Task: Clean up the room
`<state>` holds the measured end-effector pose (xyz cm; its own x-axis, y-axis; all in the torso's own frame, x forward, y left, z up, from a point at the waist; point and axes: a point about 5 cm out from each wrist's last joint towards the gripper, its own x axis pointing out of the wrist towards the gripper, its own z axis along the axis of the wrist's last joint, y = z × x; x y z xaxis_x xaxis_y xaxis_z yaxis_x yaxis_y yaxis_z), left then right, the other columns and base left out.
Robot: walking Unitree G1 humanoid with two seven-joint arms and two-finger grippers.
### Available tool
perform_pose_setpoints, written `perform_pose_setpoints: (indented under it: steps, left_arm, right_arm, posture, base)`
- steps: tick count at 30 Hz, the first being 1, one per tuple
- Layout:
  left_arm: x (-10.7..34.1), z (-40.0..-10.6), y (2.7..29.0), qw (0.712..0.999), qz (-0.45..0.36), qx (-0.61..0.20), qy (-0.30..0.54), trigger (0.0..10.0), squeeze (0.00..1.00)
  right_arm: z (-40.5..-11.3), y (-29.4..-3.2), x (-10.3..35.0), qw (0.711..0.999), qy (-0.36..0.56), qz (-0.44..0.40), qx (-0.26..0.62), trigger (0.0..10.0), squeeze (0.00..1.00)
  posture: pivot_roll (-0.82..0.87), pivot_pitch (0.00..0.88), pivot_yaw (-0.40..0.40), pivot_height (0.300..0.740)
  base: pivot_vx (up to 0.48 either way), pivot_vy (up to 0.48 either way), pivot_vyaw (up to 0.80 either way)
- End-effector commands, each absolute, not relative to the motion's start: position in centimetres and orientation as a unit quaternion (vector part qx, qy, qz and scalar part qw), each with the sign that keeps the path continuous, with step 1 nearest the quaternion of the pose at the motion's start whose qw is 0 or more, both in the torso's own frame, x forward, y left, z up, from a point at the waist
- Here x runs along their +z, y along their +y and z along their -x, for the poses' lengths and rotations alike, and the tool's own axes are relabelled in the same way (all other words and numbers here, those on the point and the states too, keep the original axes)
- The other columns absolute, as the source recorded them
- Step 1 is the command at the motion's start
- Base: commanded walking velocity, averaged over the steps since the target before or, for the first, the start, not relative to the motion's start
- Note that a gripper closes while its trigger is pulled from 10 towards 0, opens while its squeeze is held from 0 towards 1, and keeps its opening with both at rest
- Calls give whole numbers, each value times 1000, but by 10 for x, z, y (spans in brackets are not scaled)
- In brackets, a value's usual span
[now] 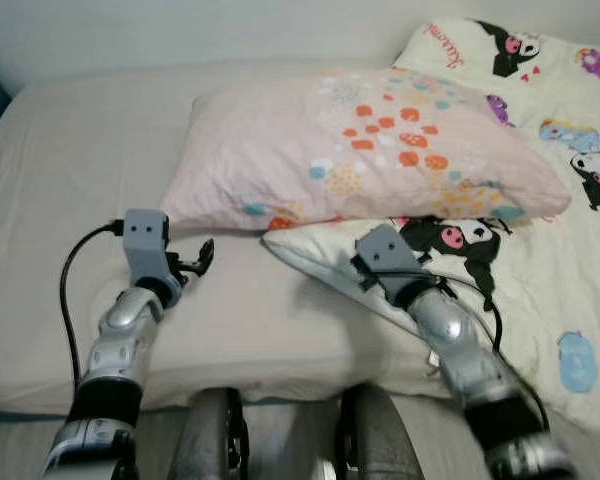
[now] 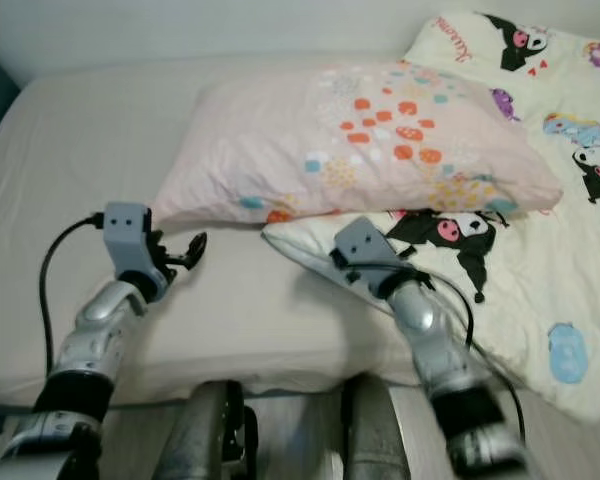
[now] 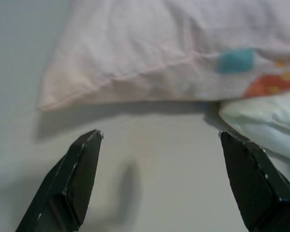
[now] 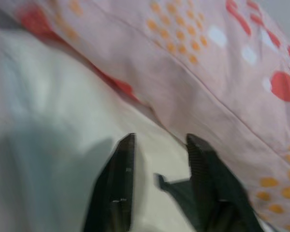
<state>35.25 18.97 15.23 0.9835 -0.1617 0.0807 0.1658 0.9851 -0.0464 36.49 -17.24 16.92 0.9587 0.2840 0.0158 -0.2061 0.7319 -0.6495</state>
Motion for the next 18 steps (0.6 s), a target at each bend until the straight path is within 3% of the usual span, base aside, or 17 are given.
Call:
perform_pose_setpoints:
  steps: [1,10,15,18]
  left_arm:
    - [145,-347,188,996,14,-84,-19,10000,0]
    - [142,-335,181,995,-7,-100,-10,10000,0]
    - [147,-324,178,993,-27,-118,-11,10000,0]
    - [156,-318,183,994,-23,-110,-18,10000,0]
  right_arm:
    - [-362,-168,149,922,-30,352,159,10000,1000]
    - [-371,-178,147,928,-10,344,144,10000,1000]
    - [-381,-178,156,910,-23,385,153,10000,1000]
    - [-390,-178,165,869,-29,466,160,10000,1000]
  posture:
    - [-55,338,5,627]
    - [-10,367,15,627]
    - [18,399,19,627]
    - [48,423,16,627]
  base:
    - [0,0,0]
    - [0,0,0]
    - [0,0,0]
    - [0,0,0]
